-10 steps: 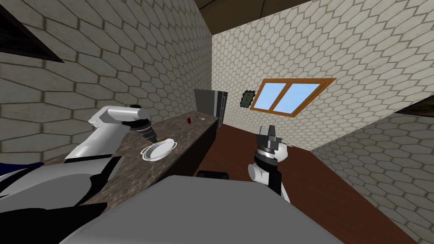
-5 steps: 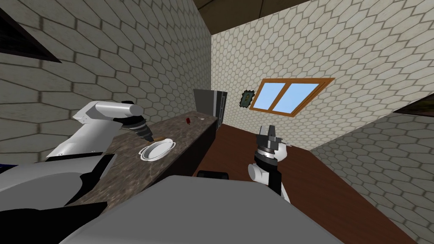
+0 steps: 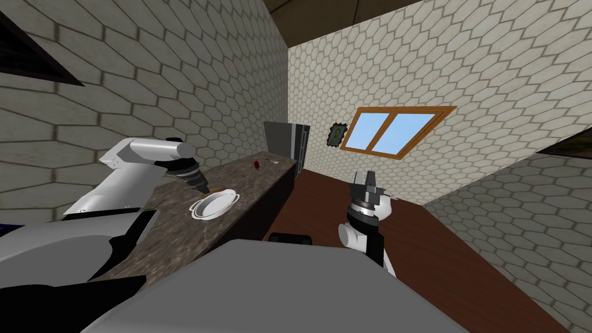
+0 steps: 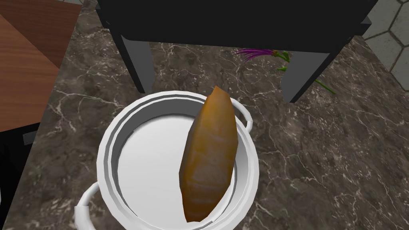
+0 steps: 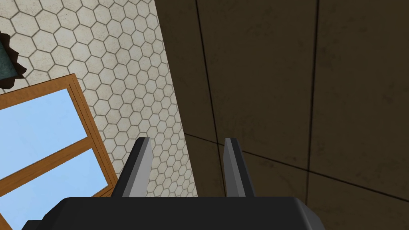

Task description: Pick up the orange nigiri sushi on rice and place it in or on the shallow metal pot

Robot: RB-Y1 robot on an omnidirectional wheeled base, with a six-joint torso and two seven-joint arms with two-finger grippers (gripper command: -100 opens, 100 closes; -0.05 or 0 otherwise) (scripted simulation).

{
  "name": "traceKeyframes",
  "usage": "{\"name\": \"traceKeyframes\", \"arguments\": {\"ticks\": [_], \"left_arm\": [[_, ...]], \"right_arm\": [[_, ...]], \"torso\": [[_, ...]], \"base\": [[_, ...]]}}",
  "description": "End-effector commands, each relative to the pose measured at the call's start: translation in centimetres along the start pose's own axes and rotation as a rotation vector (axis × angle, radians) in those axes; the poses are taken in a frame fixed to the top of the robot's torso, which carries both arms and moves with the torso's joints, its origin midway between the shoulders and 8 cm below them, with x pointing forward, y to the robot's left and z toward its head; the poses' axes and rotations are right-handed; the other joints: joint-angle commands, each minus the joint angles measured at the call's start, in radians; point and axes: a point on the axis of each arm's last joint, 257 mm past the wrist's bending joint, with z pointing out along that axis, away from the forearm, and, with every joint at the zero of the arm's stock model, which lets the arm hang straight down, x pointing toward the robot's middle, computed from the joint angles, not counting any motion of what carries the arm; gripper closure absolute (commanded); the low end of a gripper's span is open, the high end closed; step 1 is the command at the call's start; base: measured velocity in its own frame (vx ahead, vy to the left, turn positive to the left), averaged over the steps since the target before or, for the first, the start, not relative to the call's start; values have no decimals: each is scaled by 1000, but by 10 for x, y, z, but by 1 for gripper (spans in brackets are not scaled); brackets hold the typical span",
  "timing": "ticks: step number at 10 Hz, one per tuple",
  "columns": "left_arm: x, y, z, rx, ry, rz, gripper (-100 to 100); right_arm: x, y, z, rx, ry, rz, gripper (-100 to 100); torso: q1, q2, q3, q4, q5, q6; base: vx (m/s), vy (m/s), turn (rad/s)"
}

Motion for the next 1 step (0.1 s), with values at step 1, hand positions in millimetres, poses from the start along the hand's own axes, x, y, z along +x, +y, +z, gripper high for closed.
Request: {"name": "traceKeyframes", "arguments": {"ticks": [1], "left_arm": [[0,0,0,0,0,0,0]], "right_arm": [[0,0,0,0,0,0,0]], "torso": [[0,0,0,0,0,0]], "base": [[0,0,0]]}}
